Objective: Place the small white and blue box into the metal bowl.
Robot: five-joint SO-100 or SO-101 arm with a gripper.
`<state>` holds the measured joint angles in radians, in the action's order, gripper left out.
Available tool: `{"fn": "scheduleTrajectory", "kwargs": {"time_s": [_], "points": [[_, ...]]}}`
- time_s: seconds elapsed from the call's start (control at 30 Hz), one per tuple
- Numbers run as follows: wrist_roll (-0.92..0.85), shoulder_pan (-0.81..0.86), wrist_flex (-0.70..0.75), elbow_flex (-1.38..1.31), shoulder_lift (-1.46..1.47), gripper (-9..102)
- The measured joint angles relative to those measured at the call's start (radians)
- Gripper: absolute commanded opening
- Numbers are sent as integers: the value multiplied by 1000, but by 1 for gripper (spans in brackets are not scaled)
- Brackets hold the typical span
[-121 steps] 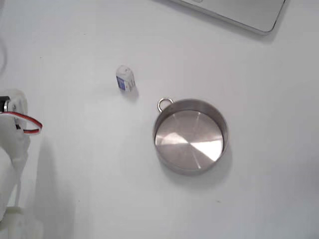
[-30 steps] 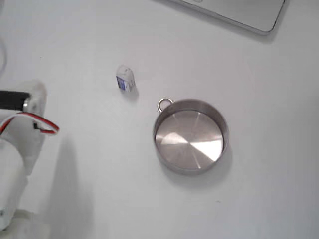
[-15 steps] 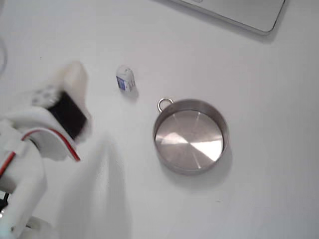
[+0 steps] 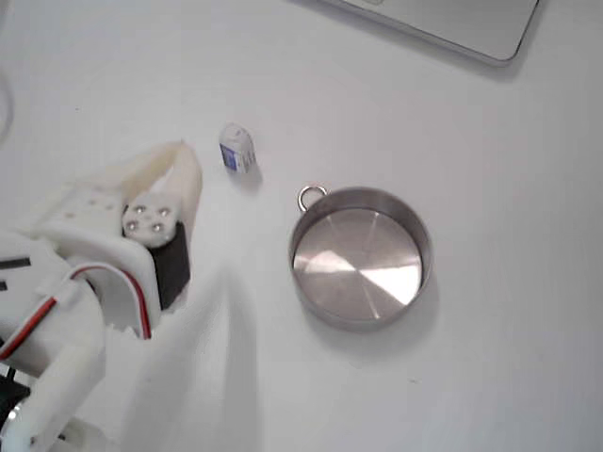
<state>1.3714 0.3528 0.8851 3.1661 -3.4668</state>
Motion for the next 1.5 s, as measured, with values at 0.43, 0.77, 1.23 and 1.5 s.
{"fn": "scheduleTrajectory", "kwargs": {"time_s": [0.43, 0.77, 1.23, 1.5], "points": [[103, 5, 9, 2, 92, -5], [109, 5, 9, 3, 184, -5], [109, 5, -44, 3, 189, 15], [109, 5, -166, 3, 206, 24]]}}
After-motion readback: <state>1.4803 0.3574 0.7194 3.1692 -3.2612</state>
